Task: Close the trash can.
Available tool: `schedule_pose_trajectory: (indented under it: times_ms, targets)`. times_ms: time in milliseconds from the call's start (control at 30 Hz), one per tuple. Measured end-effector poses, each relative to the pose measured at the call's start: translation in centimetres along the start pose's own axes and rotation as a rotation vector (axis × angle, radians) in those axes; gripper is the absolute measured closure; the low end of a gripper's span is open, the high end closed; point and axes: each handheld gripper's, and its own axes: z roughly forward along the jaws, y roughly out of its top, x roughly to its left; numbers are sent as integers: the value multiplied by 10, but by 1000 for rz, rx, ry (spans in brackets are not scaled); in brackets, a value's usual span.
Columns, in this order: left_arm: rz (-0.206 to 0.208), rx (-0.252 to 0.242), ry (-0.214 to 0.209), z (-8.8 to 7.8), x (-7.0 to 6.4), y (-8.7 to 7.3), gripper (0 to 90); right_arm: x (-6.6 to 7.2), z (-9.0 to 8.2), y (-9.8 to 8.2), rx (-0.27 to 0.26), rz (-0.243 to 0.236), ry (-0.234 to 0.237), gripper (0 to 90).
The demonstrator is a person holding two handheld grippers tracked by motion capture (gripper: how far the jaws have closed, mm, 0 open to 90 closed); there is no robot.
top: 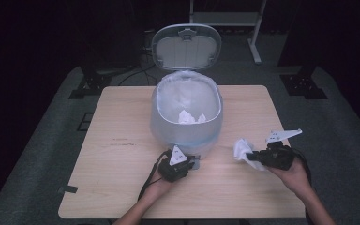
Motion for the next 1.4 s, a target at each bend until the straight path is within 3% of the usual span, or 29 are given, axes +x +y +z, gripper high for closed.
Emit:
schedule_pose_trajectory:
  times_ms: [1400]
  targets:
    - [-4, -4, -1, 0, 0, 0, 754, 20, -48, 49, -74, -36, 20, 856]
